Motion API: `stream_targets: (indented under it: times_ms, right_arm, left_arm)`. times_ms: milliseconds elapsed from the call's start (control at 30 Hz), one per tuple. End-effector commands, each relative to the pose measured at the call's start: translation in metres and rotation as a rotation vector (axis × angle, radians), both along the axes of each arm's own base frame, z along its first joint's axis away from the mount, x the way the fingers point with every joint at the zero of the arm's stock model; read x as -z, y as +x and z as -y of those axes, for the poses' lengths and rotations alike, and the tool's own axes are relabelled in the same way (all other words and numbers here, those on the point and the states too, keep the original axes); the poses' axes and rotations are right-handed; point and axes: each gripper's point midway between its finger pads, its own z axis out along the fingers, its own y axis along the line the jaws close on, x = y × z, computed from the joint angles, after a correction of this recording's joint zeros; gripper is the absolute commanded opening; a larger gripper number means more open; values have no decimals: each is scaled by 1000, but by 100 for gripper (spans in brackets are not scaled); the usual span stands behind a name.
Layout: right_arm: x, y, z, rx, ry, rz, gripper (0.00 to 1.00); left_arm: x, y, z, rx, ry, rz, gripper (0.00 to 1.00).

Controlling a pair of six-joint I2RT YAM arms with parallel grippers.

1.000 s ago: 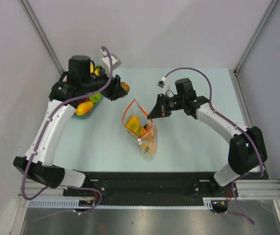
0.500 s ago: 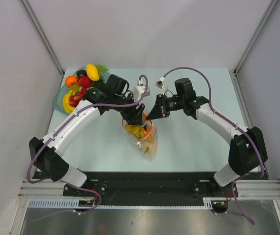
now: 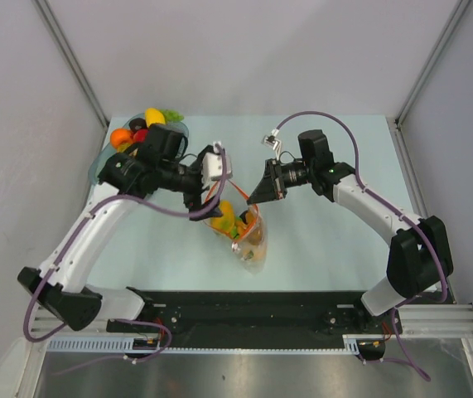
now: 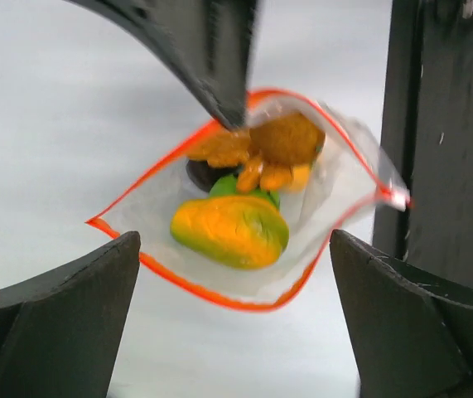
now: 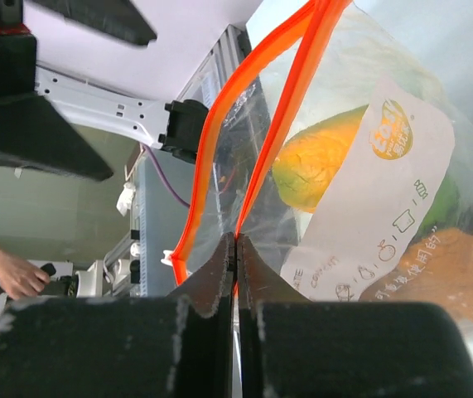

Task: Place the food in the zip-top bag and seal the zipper
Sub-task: Place the fake fruit in the zipper food storage bag, then zip the zipper food storage bag at the center of the board.

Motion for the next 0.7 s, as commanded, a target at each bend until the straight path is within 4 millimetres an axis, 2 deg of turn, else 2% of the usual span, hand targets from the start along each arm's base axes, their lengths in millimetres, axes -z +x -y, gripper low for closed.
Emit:
stream_targets:
  times_ms: [0,33,67,100,133,167,233,300,367,400,433,500,533,633,667]
  right_arm:
    - [-17,-9,-2,-63,60,68,0]
    - [-16,-9,-2,-66,60,72,0]
    - [-15,-10,-4,-71,58,70,0]
    - [-14,-10,-4,-75,58,68,0]
    - [-14,-11,-5,-79,59,66,0]
    - [-14,-10,-6,-79,57,66,0]
    - [-13,-11,-7,-86,56,65,0]
    - [-13,-11,-9,-90,53,69,0]
    - [-12,-9,-11,-92,51,73,0]
    - [-12,-11,-14,-99,51,73,0]
    - [-12,-9,-15,-97,48,77,0]
    - [-11,-8,-21,-102,45,82,0]
    - [-10,-8,-25,-99,40,87,0]
    - [-13,-8,-36,-105,47,108,0]
    - [-16,-8,-40,-108,55,124,0]
  left_arm:
    - [25,-43,-27,348,138,193,98]
    - [33,-42,-30,398,184,259,98]
    - [50,-47,-33,426,214,258,97]
    - [52,-51,-33,450,225,298,97]
    - [54,-45,-30,464,232,358,95]
    - [67,-46,-32,478,263,359,95]
    - [76,-44,-29,513,284,401,92]
    - [93,-49,-28,566,329,406,89]
    - [106,-51,-28,591,361,415,77]
    - [105,-54,-20,600,347,432,70]
    - [105,-56,-17,602,342,433,54]
    - [100,-69,-5,620,304,424,38]
    - [98,-73,0,626,292,420,20]
    - [85,-86,19,602,227,403,0]
    - [78,-90,24,591,193,401,0]
